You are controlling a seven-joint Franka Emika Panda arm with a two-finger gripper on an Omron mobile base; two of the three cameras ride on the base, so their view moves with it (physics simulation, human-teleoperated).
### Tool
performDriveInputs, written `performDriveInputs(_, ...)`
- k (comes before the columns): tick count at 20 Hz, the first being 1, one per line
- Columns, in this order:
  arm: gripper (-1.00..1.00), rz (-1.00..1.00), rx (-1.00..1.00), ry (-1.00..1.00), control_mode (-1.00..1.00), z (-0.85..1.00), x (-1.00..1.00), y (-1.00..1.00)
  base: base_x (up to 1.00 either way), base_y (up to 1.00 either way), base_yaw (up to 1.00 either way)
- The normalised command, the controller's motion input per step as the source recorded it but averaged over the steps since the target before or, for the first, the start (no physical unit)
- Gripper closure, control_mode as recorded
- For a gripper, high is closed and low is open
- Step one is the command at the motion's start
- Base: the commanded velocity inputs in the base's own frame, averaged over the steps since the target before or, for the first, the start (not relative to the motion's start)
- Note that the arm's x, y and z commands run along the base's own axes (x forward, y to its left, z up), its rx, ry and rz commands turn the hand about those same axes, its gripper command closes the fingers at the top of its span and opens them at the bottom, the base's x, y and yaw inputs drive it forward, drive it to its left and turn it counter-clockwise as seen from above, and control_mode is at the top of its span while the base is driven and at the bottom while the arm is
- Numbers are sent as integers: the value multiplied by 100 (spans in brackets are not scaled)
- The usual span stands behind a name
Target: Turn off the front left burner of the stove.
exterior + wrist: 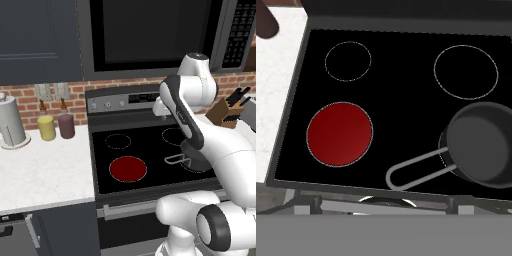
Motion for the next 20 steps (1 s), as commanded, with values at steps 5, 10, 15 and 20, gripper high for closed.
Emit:
performDriveInputs(5,-100,0,-9,-14,-100,-1,-12,23,0,0,0)
performDriveInputs(10,-100,8,-12,-33,-100,0,-60,40,0,0,0)
performDriveInputs(15,-100,17,-1,-27,-100,-6,-24,70,0,0,0)
performDriveInputs(20,-100,11,0,-26,-100,-3,0,96,0,0,0)
